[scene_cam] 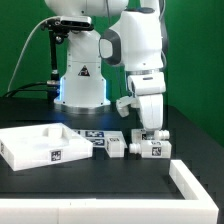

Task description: Assemble one leg

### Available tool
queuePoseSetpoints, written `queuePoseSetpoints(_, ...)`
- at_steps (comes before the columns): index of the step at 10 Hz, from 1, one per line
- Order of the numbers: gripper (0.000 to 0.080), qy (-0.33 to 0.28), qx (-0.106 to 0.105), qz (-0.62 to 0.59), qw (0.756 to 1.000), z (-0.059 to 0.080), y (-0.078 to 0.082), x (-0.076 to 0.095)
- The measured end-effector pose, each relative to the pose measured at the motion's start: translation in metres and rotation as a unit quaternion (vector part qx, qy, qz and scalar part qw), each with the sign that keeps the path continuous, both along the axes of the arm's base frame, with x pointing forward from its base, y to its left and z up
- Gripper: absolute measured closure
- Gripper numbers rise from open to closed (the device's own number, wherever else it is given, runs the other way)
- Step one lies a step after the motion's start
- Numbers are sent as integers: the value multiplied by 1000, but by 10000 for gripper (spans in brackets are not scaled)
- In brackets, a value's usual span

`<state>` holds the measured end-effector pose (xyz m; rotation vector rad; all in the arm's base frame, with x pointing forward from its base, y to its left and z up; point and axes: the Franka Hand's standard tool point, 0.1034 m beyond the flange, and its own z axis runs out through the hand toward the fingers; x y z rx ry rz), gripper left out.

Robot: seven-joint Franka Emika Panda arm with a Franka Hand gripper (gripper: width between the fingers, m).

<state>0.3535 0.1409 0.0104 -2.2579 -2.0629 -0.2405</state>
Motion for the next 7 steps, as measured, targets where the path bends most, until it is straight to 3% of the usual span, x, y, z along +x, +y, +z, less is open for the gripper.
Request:
queuePoseSetpoints(1,296,4,-10,0,1000,7,-4,2)
queuePoseSetpoints(2,296,-1,-20,0,1000,21,-8,6)
queuePoseSetpoints(3,177,-14,-26,0,1000,36,-11,11)
queuePoseSetpoints(4,156,-13,-43,9,999,50,-25,16)
queuePoseSetpoints(5,156,-14,-61,5,998,67,-49,28)
queuePoseSetpoints(7,151,-10,-67,16,998,68,-84,48)
